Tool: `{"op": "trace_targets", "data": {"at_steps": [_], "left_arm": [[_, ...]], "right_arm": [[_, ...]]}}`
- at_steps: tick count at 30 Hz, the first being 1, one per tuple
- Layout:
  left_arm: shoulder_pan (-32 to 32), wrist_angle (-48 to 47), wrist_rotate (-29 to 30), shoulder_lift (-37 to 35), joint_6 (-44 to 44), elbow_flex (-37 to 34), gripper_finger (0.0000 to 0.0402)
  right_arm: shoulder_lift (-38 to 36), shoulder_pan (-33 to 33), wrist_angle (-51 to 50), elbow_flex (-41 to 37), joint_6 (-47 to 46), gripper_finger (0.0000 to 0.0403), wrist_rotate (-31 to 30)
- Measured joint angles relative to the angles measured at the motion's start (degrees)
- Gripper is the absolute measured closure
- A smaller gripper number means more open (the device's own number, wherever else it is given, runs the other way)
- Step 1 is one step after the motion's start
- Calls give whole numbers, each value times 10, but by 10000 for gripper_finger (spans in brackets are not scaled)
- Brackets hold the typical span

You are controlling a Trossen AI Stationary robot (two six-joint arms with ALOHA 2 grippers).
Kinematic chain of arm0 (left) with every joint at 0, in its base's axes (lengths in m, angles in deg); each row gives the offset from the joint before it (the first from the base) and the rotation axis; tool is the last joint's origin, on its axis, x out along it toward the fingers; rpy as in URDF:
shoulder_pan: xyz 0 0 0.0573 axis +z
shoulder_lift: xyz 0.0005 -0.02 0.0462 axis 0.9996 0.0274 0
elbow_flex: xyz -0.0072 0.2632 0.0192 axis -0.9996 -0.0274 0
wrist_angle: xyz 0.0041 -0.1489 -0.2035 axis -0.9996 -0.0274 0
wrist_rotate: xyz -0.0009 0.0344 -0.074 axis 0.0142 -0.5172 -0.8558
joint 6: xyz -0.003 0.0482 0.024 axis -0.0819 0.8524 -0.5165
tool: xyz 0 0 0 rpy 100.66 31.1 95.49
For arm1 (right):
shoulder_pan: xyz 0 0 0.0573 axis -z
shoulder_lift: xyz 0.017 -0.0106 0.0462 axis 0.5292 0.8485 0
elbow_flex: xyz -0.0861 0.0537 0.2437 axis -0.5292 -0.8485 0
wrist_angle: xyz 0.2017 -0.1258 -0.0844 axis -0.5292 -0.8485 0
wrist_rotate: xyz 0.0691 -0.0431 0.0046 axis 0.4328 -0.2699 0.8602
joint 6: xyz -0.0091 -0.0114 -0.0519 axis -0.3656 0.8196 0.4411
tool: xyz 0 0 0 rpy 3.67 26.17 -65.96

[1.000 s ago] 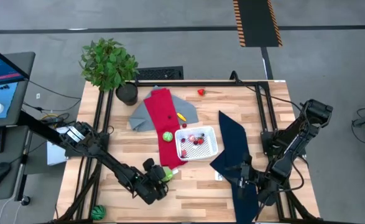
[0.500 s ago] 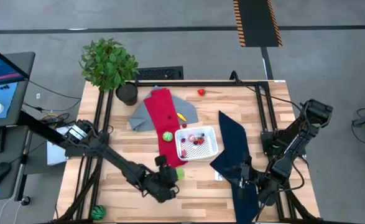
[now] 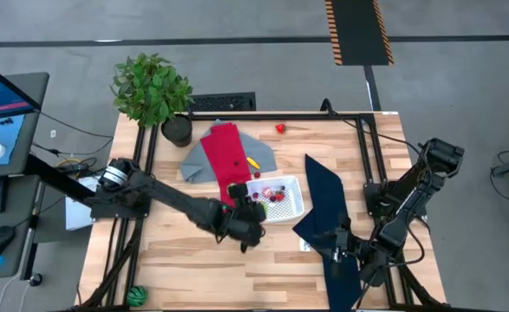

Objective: Pick and placing Produce into tupperware
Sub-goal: Put the starfruit into the white bin, then put the watermelon into the white bin

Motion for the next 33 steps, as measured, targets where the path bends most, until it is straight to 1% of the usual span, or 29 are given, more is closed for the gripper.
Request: {"op": "trace_targets", "data": {"at_steps": [4, 9, 15, 19, 24, 28, 33], "left_arm": [[35, -9, -14, 0, 3, 4, 243], [62, -8, -15, -1, -6, -6, 213], [61, -13, 32, -1, -13, -9, 160], [51, -15, 53, -1, -1, -9, 141], [24, -25, 93, -1, 15, -9, 139], [-9, -25, 132, -18, 11, -9, 139], [-67, -21, 182, -41, 2, -9, 138]], "right_arm": [[0, 0, 0, 0, 0, 243, 0], [0, 0, 0, 0, -3, 243, 1], [0, 0, 0, 0, -4, 242, 1], [0, 0, 2, 0, -4, 244, 1], [0, 4, 27, 0, -5, 243, 1], [1, 16, 40, 0, -9, 241, 2], [21, 45, 44, 0, -30, 244, 8]]}}
